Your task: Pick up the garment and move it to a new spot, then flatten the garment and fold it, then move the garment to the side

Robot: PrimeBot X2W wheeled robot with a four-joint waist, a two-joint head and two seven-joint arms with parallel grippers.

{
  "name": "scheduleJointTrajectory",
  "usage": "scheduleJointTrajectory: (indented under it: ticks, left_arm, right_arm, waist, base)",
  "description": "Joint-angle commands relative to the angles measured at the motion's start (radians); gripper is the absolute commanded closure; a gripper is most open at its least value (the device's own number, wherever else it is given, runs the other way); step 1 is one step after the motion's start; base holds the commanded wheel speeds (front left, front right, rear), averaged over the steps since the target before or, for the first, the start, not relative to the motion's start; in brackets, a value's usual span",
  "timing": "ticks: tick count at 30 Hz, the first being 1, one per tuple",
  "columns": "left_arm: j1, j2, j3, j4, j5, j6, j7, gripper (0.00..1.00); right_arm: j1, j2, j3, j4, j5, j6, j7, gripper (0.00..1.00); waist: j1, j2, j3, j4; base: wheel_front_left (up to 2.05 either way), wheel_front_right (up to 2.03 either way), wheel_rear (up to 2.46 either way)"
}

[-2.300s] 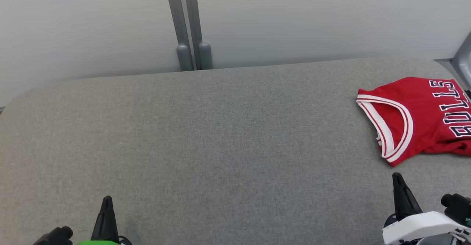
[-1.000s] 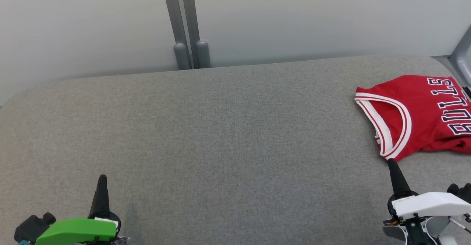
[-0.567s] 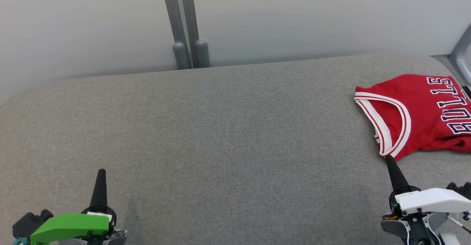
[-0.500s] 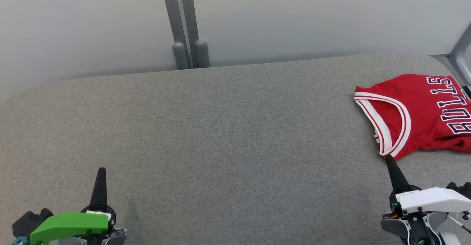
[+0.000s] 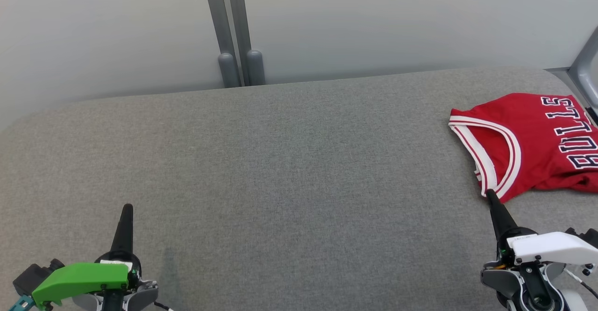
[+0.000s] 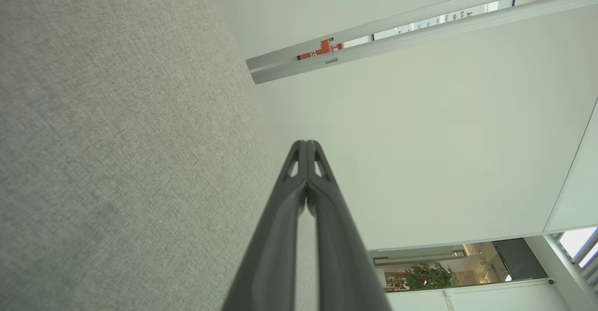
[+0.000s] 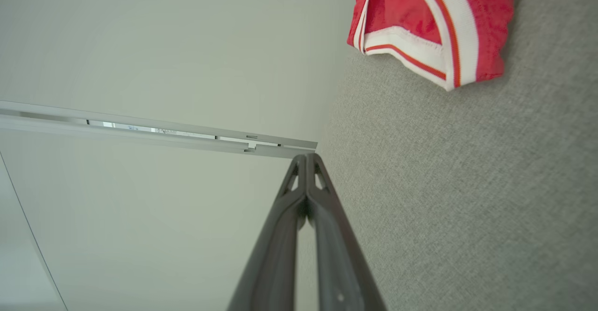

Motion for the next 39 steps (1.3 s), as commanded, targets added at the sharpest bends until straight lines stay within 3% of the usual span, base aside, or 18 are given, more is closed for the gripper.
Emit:
scheduleJointTrajectory:
  ticks: [1, 31, 39]
  left_arm:
    - [-0.023, 0.006, 0.005, -0.001, -0.028, -0.006, 0.007, 1.00]
    - [-0.068, 0.007, 0.022, 0.008, -0.236, -0.016, 0.062, 1.00]
    - [-0.065, 0.007, 0.022, 0.008, -0.234, -0.016, 0.064, 1.00]
  right_arm:
    - [-0.020, -0.002, -0.004, 0.000, 0.027, 0.001, 0.009, 1.00]
    - [-0.058, 0.009, -0.014, 0.017, 0.248, 0.001, 0.064, 1.00]
    - [-0.056, 0.009, -0.014, 0.017, 0.249, 0.001, 0.066, 1.00]
  waist:
    - [0.0000, -0.0001, 0.000, 0.000]
    - [0.0000, -0.0001, 0.005, -0.006]
    - [0.0000, -0.0001, 0.005, -0.007]
  base:
    - [0.00, 0.00, 0.00]
    - [0.00, 0.00, 0.00]
    - [0.00, 0.00, 0.00]
